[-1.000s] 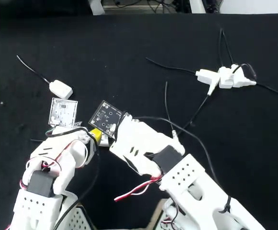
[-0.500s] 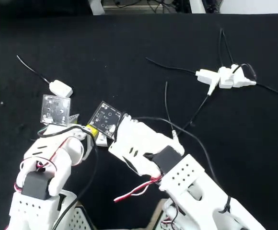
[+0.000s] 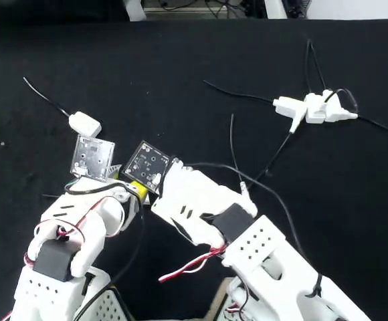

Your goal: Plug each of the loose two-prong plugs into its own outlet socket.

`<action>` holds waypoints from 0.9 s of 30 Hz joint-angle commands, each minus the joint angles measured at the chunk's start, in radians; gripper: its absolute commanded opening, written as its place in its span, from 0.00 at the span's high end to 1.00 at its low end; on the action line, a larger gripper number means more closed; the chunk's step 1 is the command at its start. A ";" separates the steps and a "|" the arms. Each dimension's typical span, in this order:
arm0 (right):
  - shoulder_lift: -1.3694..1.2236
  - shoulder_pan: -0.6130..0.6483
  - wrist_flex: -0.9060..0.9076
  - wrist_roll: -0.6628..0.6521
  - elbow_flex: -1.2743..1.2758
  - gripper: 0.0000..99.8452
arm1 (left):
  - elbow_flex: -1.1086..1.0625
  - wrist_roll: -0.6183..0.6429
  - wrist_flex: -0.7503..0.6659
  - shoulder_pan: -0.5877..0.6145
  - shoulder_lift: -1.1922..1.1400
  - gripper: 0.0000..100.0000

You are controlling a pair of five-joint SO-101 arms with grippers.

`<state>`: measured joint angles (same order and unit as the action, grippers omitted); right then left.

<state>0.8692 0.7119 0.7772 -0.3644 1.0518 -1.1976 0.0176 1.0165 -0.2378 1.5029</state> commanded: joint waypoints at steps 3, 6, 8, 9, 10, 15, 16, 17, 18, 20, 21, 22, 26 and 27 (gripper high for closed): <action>0.038 0.012 -0.017 0.009 -0.016 0.99 | -0.099 -0.032 -0.110 0.088 0.009 0.79; 0.038 0.012 -0.017 0.009 -0.018 0.99 | -0.119 -0.032 -0.130 0.113 0.009 0.79; 0.036 0.012 -0.017 0.009 -0.019 0.99 | -0.119 -0.032 -0.129 0.116 0.009 0.79; 0.036 0.012 -0.017 0.009 -0.019 0.99 | -0.119 -0.032 -0.127 0.114 0.009 0.79; 0.035 0.012 -0.017 0.009 -0.019 0.99 | -0.119 -0.032 -0.127 0.114 0.009 0.79; 0.033 0.015 0.009 0.009 -0.044 0.99 | -0.140 -0.032 -0.133 0.114 0.008 0.79; 0.033 0.018 0.029 0.009 -0.065 0.99 | -0.145 -0.032 -0.133 0.110 0.008 0.79; 0.033 0.018 0.046 0.009 -0.087 0.99 | -0.150 -0.032 -0.133 0.110 0.008 0.79; 0.031 0.018 0.058 0.011 -0.107 0.99 | -0.151 -0.032 -0.133 0.110 0.008 0.79; 0.031 0.018 0.071 0.011 -0.133 0.99 | -0.147 -0.032 -0.133 0.108 0.008 0.79; 0.031 0.018 0.072 0.011 -0.139 0.99 | -0.147 -0.032 -0.133 0.108 0.008 0.79; 0.031 0.018 0.072 0.015 -0.140 0.99 | -0.147 -0.032 -0.133 0.108 0.008 0.79; 0.030 0.018 0.069 0.032 -0.137 0.99 | -0.147 -0.032 -0.133 0.107 0.008 0.79; 0.030 0.018 0.069 0.032 -0.137 0.99 | -0.147 -0.032 -0.133 0.107 0.008 0.79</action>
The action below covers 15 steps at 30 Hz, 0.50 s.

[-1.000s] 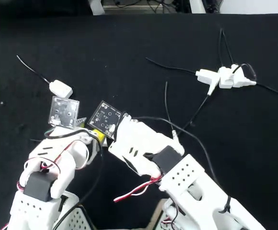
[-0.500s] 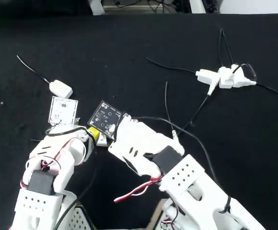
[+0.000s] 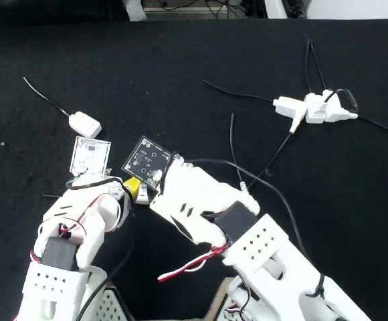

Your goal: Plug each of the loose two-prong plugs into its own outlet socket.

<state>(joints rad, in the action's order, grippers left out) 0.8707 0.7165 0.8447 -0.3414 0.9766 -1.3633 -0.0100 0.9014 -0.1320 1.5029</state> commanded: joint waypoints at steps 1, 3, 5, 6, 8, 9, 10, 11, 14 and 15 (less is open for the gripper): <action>0.028 0.014 0.000 0.009 -0.062 0.99 | 0.019 -0.005 -0.018 0.002 0.008 0.79; 0.021 0.009 0.000 0.009 -0.064 0.99 | 0.021 -0.005 -0.018 0.012 0.009 0.79; -0.015 0.008 0.002 0.009 -0.070 0.99 | 0.045 0.002 -0.018 0.045 0.009 0.79; -0.039 0.008 0.002 0.009 -0.079 0.99 | 0.061 0.003 -0.018 0.065 0.009 0.79; -0.094 0.008 0.003 0.020 -0.105 0.99 | 0.090 0.021 -0.017 0.094 0.009 0.79; -0.120 0.008 0.003 0.023 -0.122 0.99 | 0.096 0.049 -0.017 0.097 0.009 0.79; -0.145 0.011 0.003 0.023 -0.137 0.99 | 0.102 0.071 -0.015 0.099 0.009 0.79; -0.166 0.012 0.000 0.023 -0.150 0.99 | 0.107 0.083 -0.014 0.097 0.009 0.79; -0.220 0.014 -0.002 0.029 -0.189 0.99 | 0.102 0.087 -0.017 0.081 0.009 0.79; -0.231 0.014 0.002 0.029 -0.200 0.99 | 0.097 0.087 -0.015 0.068 0.009 0.79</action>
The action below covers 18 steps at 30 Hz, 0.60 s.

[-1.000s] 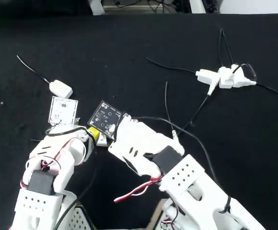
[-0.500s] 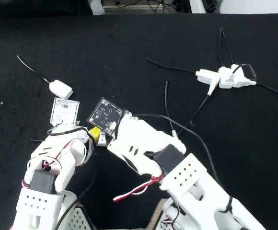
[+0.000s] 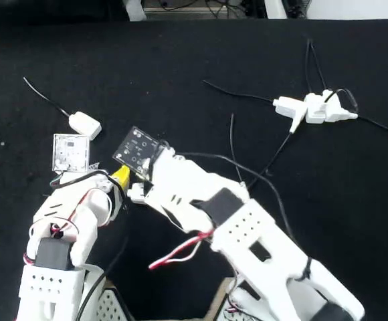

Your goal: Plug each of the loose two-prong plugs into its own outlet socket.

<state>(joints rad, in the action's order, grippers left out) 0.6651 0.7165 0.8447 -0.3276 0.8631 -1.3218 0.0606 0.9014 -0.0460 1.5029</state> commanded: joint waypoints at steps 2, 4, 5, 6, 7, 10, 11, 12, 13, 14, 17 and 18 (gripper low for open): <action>-0.036 0.014 0.006 0.017 -0.107 0.99 | 0.030 0.015 -0.020 -0.045 0.009 0.79; -0.036 0.015 0.012 0.031 -0.120 0.99 | 0.001 0.005 -0.049 -0.056 0.009 0.79; -0.036 0.017 0.025 0.034 -0.133 0.99 | -0.016 -0.014 -0.068 -0.054 0.009 0.79; -0.036 0.023 0.040 0.034 -0.147 0.99 | -0.030 -0.028 -0.084 -0.054 0.009 0.79; -0.036 0.031 0.055 0.034 -0.159 0.99 | -0.041 -0.035 -0.097 -0.054 0.009 0.79; -0.038 0.037 0.074 0.034 -0.182 0.99 | -0.045 -0.037 -0.103 -0.054 0.009 0.79; -0.041 0.037 0.075 0.034 -0.186 0.99 | -0.044 -0.035 -0.103 -0.054 0.009 0.79; -0.042 0.037 0.075 0.034 -0.188 0.99 | -0.044 -0.035 -0.101 -0.054 0.009 0.79; -0.042 0.040 0.075 0.034 -0.188 0.99 | -0.044 -0.035 -0.101 -0.054 0.009 0.79; -0.042 0.040 0.075 0.034 -0.188 0.99 | -0.045 -0.035 -0.101 -0.054 0.009 0.79; -0.042 0.040 0.075 0.034 -0.191 0.99 | -0.048 -0.035 -0.101 -0.054 0.009 0.79; -0.042 0.040 0.074 0.034 -0.193 0.99 | -0.048 -0.035 -0.101 -0.058 0.009 0.79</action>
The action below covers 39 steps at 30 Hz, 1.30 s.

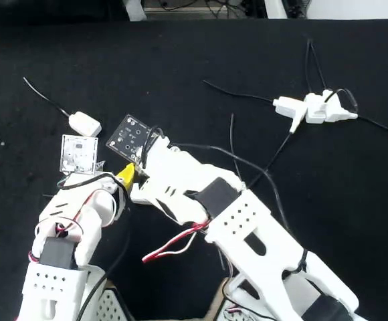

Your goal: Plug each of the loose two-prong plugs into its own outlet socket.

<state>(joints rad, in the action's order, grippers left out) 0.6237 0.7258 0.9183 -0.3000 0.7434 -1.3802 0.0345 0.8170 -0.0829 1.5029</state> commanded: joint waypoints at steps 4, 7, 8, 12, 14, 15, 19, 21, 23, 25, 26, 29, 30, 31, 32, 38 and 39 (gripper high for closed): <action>-0.001 0.031 -0.003 0.008 -0.073 0.99 | 0.010 -0.008 -0.017 -0.027 0.005 0.79; -0.001 0.026 -0.006 0.008 -0.074 0.99 | 0.008 -0.008 -0.015 -0.027 0.002 0.79; -0.002 0.026 -0.006 0.008 -0.081 0.99 | 0.002 -0.008 -0.015 -0.027 0.002 0.79; -0.002 -0.018 0.000 0.008 -0.084 0.99 | -0.022 -0.011 -0.015 -0.024 0.008 0.79; -0.002 -0.052 0.006 0.008 -0.084 0.99 | -0.022 -0.012 -0.015 -0.019 0.008 0.79; -0.002 -0.063 0.015 0.008 -0.084 0.99 | -0.022 -0.012 -0.015 -0.021 0.008 0.79; -0.004 -0.074 0.057 0.008 -0.101 0.99 | -0.022 -0.012 -0.015 -0.027 0.006 0.79; -0.019 -0.077 0.075 0.008 -0.122 0.99 | -0.022 -0.012 -0.015 -0.025 0.008 0.79; -0.054 -0.077 0.100 0.008 -0.157 0.99 | -0.022 -0.012 -0.015 -0.022 0.006 0.79; -0.111 -0.080 0.138 0.008 -0.205 0.99 | -0.024 -0.012 -0.015 -0.021 0.002 0.79; -0.147 -0.086 0.161 0.011 -0.231 0.99 | -0.024 -0.012 -0.015 -0.019 0.002 0.79; -0.259 -0.130 0.209 0.048 -0.302 0.99 | -0.024 -0.012 0.002 -0.019 0.006 0.79; -0.288 -0.144 0.219 0.052 -0.320 0.99 | -0.022 -0.012 0.015 -0.019 0.008 0.79; -0.317 -0.153 0.230 0.055 -0.338 0.99 | -0.019 -0.014 0.031 -0.022 0.008 0.79; -0.337 -0.157 0.245 0.057 -0.355 0.99 | -0.018 -0.014 0.044 -0.021 0.008 0.79; -0.377 -0.152 0.374 0.138 -0.443 0.99 | -0.022 -0.015 0.051 -0.016 0.008 0.79; -0.378 -0.152 0.381 0.144 -0.444 0.99 | -0.024 -0.015 0.049 -0.016 0.008 0.79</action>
<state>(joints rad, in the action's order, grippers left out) 0.2432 0.5907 1.2651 -0.1880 0.3721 -1.4124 0.0269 0.8677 -0.0967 1.5014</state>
